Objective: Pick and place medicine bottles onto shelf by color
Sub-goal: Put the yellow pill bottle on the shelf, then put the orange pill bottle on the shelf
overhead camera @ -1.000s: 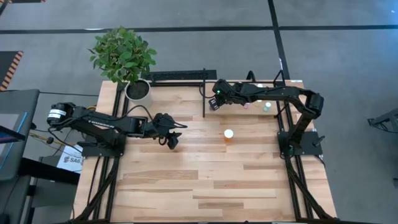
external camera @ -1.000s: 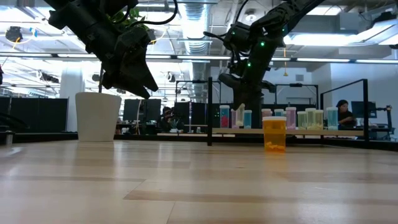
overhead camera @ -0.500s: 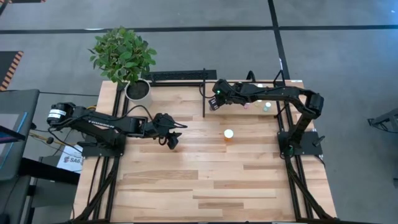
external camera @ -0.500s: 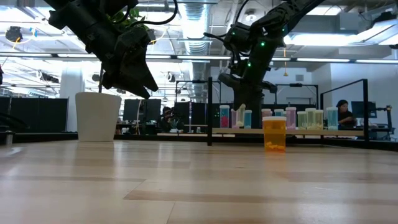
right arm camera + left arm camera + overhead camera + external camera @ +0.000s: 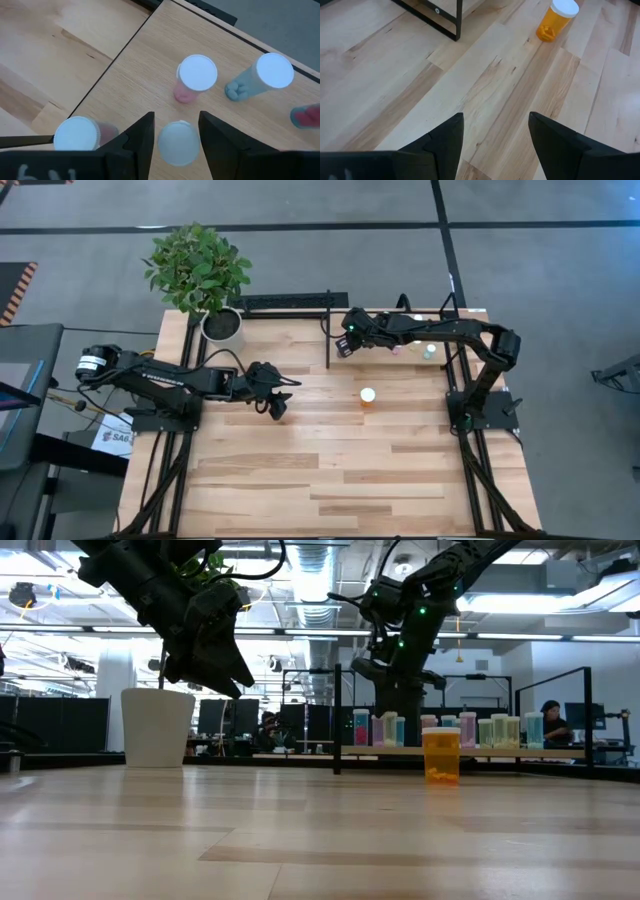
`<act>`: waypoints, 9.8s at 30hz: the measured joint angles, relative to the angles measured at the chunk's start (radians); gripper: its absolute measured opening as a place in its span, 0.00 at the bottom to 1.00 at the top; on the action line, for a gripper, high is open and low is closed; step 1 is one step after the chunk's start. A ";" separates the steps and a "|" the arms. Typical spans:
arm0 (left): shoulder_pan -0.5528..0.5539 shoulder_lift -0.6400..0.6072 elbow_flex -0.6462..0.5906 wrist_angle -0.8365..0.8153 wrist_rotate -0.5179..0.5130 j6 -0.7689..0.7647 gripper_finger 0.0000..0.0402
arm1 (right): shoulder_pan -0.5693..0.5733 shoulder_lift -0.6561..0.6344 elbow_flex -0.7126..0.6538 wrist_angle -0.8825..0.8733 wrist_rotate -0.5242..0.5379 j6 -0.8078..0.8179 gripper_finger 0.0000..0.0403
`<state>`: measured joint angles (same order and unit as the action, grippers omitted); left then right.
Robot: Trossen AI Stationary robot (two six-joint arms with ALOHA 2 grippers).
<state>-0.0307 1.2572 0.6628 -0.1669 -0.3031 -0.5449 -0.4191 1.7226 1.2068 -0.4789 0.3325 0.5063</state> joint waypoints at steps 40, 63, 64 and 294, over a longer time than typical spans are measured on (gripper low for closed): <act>0.000 0.000 0.000 -0.002 0.001 0.001 0.52 | 0.073 -0.172 0.051 -0.269 -0.047 0.009 0.54; -0.019 -0.428 0.084 -0.640 0.079 0.075 0.52 | 0.293 -0.397 -0.011 -0.652 -0.095 0.070 0.53; -0.027 -0.488 0.065 -0.641 0.079 0.048 0.52 | 0.301 -0.396 -0.024 -0.650 -0.096 0.071 0.52; -0.077 -1.185 -0.494 -0.395 -0.279 -0.200 0.52 | 0.238 0.018 -0.024 -0.416 -0.431 0.978 0.56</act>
<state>-0.1075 0.0719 0.1690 -0.5617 -0.5823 -0.7448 -0.1811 1.7401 1.1827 -0.8945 -0.0984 1.4845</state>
